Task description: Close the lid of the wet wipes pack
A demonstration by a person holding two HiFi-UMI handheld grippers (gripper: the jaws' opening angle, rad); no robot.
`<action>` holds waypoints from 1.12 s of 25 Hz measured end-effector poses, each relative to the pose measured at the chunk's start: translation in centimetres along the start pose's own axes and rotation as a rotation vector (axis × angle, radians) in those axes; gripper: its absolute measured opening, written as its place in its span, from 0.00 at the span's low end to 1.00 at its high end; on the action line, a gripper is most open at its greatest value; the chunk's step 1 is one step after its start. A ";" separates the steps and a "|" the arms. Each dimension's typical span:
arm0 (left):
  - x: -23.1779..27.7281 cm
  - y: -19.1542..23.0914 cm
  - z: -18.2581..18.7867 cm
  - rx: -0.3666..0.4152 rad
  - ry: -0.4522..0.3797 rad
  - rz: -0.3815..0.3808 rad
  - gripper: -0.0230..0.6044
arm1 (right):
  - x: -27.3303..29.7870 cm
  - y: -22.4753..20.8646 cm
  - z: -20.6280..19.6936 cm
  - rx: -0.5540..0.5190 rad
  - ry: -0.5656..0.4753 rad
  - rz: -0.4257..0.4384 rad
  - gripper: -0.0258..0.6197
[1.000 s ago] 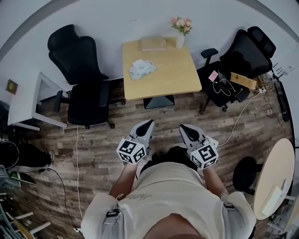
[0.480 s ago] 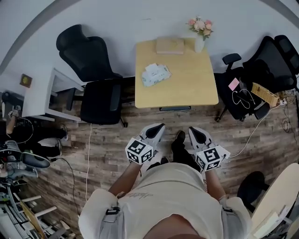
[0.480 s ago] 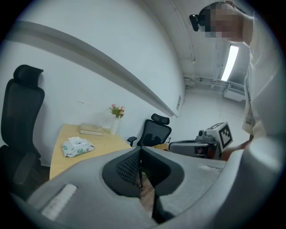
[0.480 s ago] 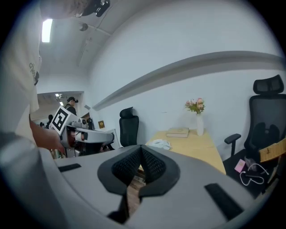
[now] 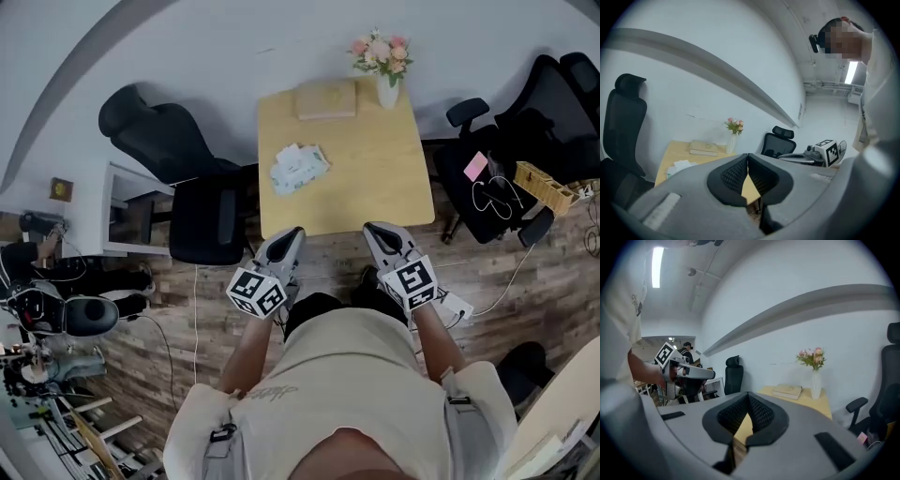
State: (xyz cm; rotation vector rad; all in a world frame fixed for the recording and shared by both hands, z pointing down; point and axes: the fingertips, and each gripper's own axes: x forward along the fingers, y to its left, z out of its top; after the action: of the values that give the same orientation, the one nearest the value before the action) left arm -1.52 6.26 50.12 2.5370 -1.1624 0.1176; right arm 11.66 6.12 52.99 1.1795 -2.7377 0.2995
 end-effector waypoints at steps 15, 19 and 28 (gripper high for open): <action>7.0 7.0 -0.7 -0.038 0.042 0.035 0.07 | 5.0 -4.5 -1.4 0.055 0.103 0.031 0.04; 7.8 10.0 -0.4 -0.066 0.026 0.026 0.07 | 8.4 -4.7 0.6 0.012 0.120 0.042 0.04; 9.3 17.9 -0.7 -0.107 0.039 0.015 0.07 | 17.1 -5.4 3.2 -0.043 0.188 0.047 0.04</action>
State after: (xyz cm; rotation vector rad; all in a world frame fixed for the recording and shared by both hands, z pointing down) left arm -8.75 -10.96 57.76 2.4220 -1.1421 0.1053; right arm 3.78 -10.33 54.16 1.0225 -2.5982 0.3362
